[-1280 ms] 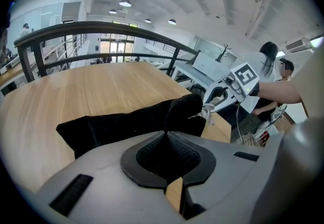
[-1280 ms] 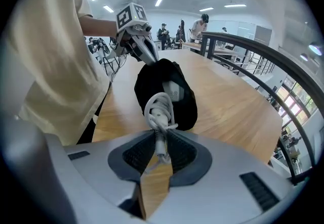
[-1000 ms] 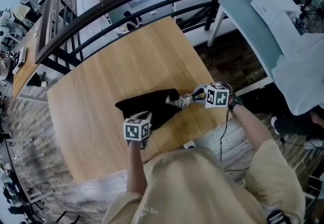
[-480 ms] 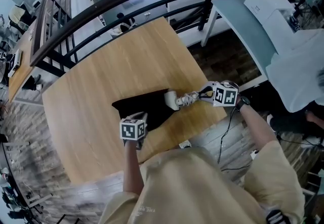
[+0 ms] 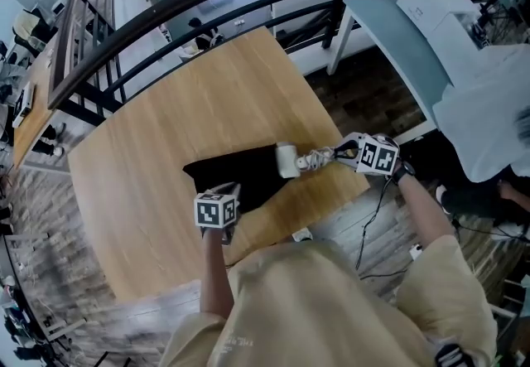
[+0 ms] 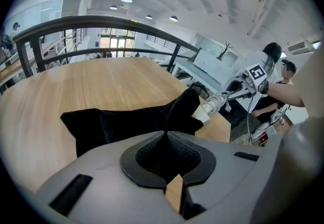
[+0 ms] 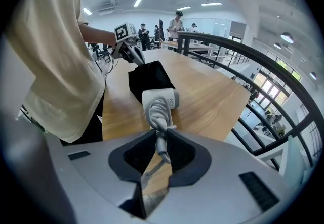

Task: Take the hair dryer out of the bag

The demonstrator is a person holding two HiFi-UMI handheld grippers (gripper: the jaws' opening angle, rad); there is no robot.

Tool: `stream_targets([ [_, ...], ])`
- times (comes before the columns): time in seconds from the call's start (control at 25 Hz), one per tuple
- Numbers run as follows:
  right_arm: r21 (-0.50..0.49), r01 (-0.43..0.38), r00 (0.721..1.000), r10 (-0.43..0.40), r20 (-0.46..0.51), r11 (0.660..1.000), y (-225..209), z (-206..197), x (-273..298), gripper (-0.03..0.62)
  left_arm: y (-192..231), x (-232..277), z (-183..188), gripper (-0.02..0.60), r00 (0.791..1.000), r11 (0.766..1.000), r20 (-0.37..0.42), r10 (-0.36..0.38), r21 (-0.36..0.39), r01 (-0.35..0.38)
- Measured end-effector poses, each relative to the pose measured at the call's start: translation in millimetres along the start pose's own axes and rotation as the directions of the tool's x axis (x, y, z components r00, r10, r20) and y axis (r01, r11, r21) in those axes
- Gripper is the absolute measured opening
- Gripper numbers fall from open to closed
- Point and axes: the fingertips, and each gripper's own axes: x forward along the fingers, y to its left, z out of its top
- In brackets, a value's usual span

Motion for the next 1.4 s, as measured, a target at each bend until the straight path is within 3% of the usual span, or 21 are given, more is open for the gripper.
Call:
stream_targets([
  [0.32,0.058,0.030,1.000,-0.030,-0.001,0.998,-4.9,-14.3,-5.9,0.066,0.6,-1.6,-2.7,0.024,1.000,1.000,-0.004,0.011,0.000,-0.011],
  [0.52,0.169,0.097,0.995,-0.100,0.009,0.981,-4.4,-30.3,-6.9,0.064,2.9,-2.6,-4.9,0.023,1.000,1.000,-0.001,0.020,-0.007,-0.020],
  [0.64,0.270,0.163,0.985,-0.172,0.009,0.949,-0.8,-40.2,-2.7,0.064,2.8,-2.5,-4.1,0.023,1.000,1.000,0.003,0.023,-0.010,-0.023],
  [0.84,0.495,0.228,0.962,-0.273,0.020,0.838,22.5,-50.0,3.5,0.064,0.0,-3.0,-4.6,0.023,1.000,1.000,0.005,0.026,-0.013,-0.026],
  [1.04,0.693,0.279,0.920,-0.391,0.005,0.665,44.8,-49.2,23.5,0.064,0.2,-2.6,-6.7,0.023,0.999,0.999,0.004,0.034,-0.016,-0.034],
  [1.2,0.790,0.298,0.883,-0.469,-0.016,0.535,58.1,-38.2,41.7,0.064,-1.9,-2.2,-7.5,0.023,0.999,0.999,0.007,0.037,-0.015,-0.037],
  [1.28,0.806,0.316,0.868,-0.496,-0.034,0.500,63.5,-33.6,49.6,0.064,-2.2,-2.6,-7.8,0.023,0.999,0.999,0.009,0.040,-0.014,-0.040],
  [1.4,0.806,0.351,0.852,-0.519,-0.063,0.477,70.5,-30.1,56.6,0.064,-3.2,-3.2,-8.5,0.023,0.999,0.999,0.013,0.044,-0.017,-0.044],
])
